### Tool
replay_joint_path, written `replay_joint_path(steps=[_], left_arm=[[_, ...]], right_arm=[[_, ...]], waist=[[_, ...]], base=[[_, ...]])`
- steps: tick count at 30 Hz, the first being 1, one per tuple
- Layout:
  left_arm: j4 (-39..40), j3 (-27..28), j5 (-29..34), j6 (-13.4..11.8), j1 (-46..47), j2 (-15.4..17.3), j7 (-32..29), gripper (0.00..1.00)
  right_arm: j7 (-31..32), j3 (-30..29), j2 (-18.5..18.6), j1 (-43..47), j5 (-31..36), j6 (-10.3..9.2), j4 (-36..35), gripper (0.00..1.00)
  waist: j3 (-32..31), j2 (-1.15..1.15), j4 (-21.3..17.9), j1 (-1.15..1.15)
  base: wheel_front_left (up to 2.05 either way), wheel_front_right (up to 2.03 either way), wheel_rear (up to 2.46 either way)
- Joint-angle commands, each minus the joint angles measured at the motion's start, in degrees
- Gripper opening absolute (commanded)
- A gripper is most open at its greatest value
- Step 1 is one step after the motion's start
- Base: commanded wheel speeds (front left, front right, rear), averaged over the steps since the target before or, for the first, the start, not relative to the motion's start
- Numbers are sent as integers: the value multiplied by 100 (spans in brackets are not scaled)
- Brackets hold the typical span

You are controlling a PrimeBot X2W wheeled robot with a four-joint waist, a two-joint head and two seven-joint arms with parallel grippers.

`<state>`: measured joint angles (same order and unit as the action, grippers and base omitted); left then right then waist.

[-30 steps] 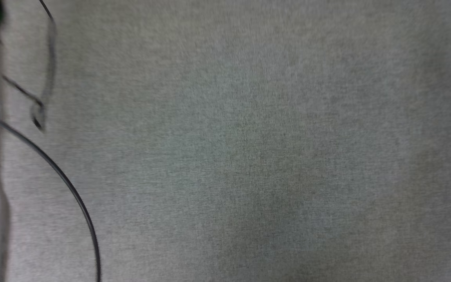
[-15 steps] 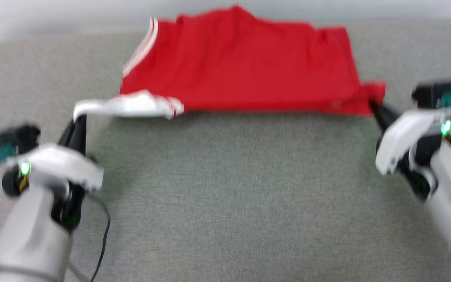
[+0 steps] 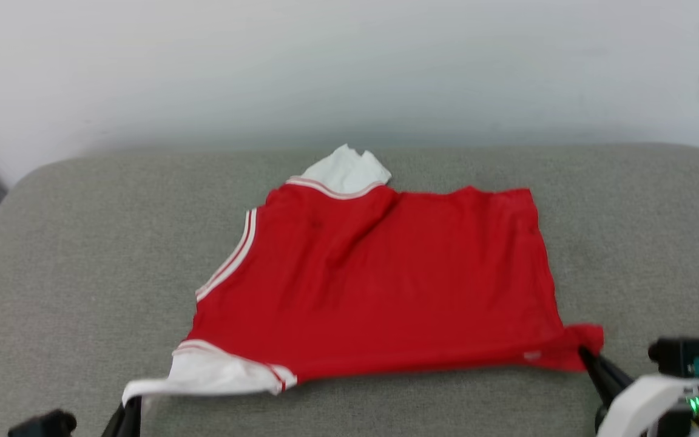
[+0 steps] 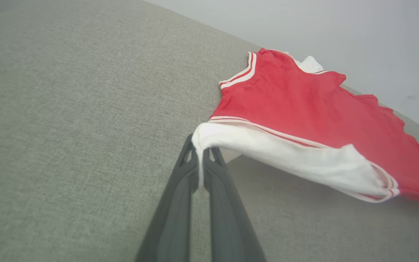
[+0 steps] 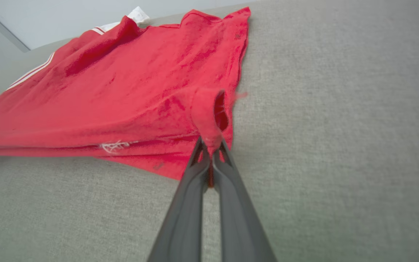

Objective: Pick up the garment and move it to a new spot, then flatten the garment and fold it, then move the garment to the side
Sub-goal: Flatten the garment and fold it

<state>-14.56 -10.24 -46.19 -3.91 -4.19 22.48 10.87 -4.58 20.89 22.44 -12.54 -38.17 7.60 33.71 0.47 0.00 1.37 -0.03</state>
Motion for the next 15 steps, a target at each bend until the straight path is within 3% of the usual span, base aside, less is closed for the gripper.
replay_joint_path(steps=[1,8,15], left_arm=[[144,121,-32,-160,-252,120,-36,0],[1224,247,-185,-601,-1249,233,-366,0],[2017,103,-44,-678,-929,381,-662,0]], right_arm=[[-18,-197,61,278,67,-20,-89,0],[455,-1182,-313,1644,610,-24,-1157,0],[1361,-1861,-774,2074,1209,-17,-2399,0]], waist=[[-171,0,64,3],[-252,0,159,3],[-123,0,182,3]], base=[[0,0,0],[0,0,0],[0,0,0]])
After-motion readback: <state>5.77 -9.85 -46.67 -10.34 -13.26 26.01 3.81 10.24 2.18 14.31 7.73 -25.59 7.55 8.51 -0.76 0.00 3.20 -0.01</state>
